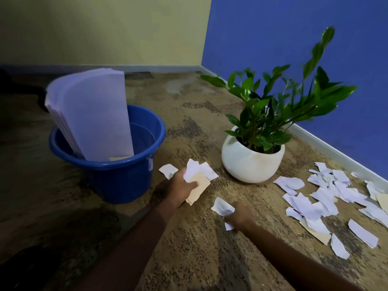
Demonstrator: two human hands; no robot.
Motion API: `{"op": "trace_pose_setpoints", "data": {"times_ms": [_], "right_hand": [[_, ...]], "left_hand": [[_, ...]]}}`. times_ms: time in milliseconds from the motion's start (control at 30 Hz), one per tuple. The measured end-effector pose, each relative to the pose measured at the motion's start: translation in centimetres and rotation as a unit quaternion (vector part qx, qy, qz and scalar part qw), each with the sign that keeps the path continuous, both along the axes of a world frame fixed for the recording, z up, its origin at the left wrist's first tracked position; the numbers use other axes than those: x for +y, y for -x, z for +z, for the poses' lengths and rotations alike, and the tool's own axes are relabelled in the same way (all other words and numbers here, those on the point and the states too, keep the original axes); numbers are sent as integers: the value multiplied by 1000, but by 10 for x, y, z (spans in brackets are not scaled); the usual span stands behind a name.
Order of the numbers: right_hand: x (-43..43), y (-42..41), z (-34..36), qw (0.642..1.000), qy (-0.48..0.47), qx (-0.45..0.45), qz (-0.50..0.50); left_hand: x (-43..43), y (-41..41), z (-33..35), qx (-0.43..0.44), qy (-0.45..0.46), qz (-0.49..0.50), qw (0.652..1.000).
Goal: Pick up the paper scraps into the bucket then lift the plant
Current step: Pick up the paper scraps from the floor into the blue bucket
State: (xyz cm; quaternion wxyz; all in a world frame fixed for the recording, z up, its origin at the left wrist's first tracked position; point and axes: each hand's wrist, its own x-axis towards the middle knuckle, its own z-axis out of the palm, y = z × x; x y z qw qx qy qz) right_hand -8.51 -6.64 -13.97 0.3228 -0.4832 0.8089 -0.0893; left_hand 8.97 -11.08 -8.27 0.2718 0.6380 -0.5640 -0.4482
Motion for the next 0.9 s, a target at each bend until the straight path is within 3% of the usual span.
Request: {"op": "trace_pose_setpoints", "data": {"times_ms": [200,367,533,633,700,900], "right_hand": [[-16,-29,49,990,136,-39,31],[-25,-60,83,976,187,-87,73],[-19,-79,86,976,146,-151,63],[-21,-89,97,963,135,-232,16],[-27,-98,112,945,167,-281,-11],[-53,-146,161,890,305,-339,-25]], "left_hand": [[-9,-17,56,-4,160,22,987],[-19,-47,93,6,216,98,971],[-26,-84,109,31,171,235,956],[-23,-90,107,-5,87,258,962],[-17,-87,102,-38,83,274,957],[-6,-64,96,-35,294,319,900]]}}
